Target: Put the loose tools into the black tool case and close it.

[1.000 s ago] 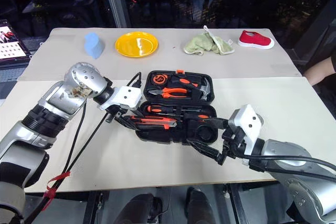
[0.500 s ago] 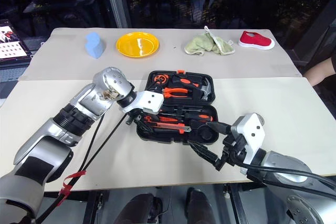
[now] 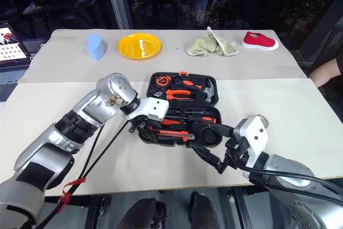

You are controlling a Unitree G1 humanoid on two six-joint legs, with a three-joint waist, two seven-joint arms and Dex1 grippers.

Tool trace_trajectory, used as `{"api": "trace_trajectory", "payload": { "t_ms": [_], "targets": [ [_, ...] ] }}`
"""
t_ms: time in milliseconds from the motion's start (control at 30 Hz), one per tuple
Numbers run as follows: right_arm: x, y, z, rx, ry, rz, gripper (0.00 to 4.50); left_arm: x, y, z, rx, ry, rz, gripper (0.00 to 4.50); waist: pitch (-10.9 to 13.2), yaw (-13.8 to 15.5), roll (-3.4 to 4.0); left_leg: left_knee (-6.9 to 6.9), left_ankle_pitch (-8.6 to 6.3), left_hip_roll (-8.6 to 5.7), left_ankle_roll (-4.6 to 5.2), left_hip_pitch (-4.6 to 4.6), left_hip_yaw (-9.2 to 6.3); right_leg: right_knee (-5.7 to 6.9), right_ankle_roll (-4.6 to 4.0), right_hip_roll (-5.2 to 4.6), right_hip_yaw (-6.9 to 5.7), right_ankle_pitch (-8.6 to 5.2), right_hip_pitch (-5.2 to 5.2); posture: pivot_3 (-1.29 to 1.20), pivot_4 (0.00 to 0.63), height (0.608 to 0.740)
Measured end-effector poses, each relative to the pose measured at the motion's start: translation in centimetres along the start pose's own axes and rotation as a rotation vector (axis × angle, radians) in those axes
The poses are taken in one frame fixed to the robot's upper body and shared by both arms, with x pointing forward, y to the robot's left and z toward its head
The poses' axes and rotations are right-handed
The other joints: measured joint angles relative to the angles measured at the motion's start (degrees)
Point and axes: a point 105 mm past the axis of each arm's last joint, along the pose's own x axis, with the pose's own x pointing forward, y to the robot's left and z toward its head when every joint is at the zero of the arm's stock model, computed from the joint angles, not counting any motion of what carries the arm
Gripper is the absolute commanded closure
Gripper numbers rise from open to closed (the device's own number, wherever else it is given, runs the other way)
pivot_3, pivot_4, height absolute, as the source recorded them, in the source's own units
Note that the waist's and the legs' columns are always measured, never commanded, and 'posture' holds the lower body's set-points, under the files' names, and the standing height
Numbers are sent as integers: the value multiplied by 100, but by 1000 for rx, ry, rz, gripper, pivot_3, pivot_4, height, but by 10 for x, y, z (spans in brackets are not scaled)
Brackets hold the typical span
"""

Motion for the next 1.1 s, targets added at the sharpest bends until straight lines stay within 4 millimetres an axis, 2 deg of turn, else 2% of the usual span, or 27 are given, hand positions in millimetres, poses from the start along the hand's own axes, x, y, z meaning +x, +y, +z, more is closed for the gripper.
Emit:
{"api": "trace_trajectory", "payload": {
  "t_ms": [67, 133, 167, 300, 333, 533, 567, 600, 667, 833, 933, 1100],
  "targets": [
    [0, -1, 0, -3, -1, -3, 0, 0, 1, 0, -2, 0, 8, 2838, 0, 2, 0, 0, 0, 0, -1, 0, 0, 0, 0, -1, 0, 0, 0, 0, 150, 740],
    [0, -1, 0, -3, -1, -4, 0, 1, 2, 0, -2, -2, 14, 1824, 0, 3, 0, 0, 1, -1, -1, 0, 0, 0, 0, -1, 0, 0, 1, 0, 150, 740],
    [1, 0, 0, -3, -1, -4, 0, 2, 2, 1, -4, -5, 20, 1632, 0, 4, 1, 1, 1, -1, -1, 0, 0, 0, 0, -1, 1, 0, 1, 0, 150, 740],
    [1, 0, 0, -2, -2, -2, 0, 2, 7, 2, -29, -30, 53, 239, 0, 6, 0, 0, 1, -1, -3, -1, 0, 0, 0, 0, 0, 0, -1, 0, 150, 740],
    [1, 0, 0, -2, -2, -2, 0, -2, 7, 4, -42, -51, 51, 74, 0, 3, 0, 0, 4, 0, -7, -1, 0, -1, 0, 1, 0, 0, -2, 0, 150, 740],
    [0, 0, -1, 5, -2, 0, 0, -25, -7, 19, -68, -193, 1, 74, 0, -5, 1, -1, 16, -1, -27, -1, 0, -1, 2, 0, 0, -1, -3, 0, 150, 740],
    [0, 0, 0, 6, -3, 1, 0, -28, -7, 20, -68, -207, 7, 597, 0, -3, 1, 0, 16, -1, -28, 0, 0, -1, 3, 0, 0, -1, -2, 0, 150, 740],
    [0, 0, 0, 7, -4, 3, 0, -30, -6, 20, -70, -219, 16, 792, 0, -2, 1, 0, 16, -1, -28, 0, 0, -1, 3, -1, 0, -1, -1, 0, 150, 740],
    [0, 1, 0, 9, -5, 5, 0, -31, -6, 18, -78, -238, 30, 1467, -1, 10, 1, 0, 16, -2, -29, 0, 0, -1, 3, -2, 0, -1, 0, 0, 150, 740],
    [-1, 0, 2, 1, -1, 12, 0, -22, -3, -15, -94, -199, 68, 3330, 0, 4, 1, 0, 19, -2, -34, 4, 0, 2, 1, 0, 6, 0, 1, 0, 150, 740],
    [-1, 0, 2, -4, 5, 14, 0, -23, -2, -19, -78, -188, 77, 4434, -1, 13, 1, 0, 18, -3, -31, 3, 0, 1, 1, -2, 5, 0, 1, 0, 150, 740],
    [0, 1, 5, -3, -3, 24, 0, -25, -3, -21, -54, -185, 71, 4476, -1, 11, 1, 0, 17, -3, -30, 3, 0, 0, 2, -3, 5, 0, 1, 0, 150, 740]
  ]
}}
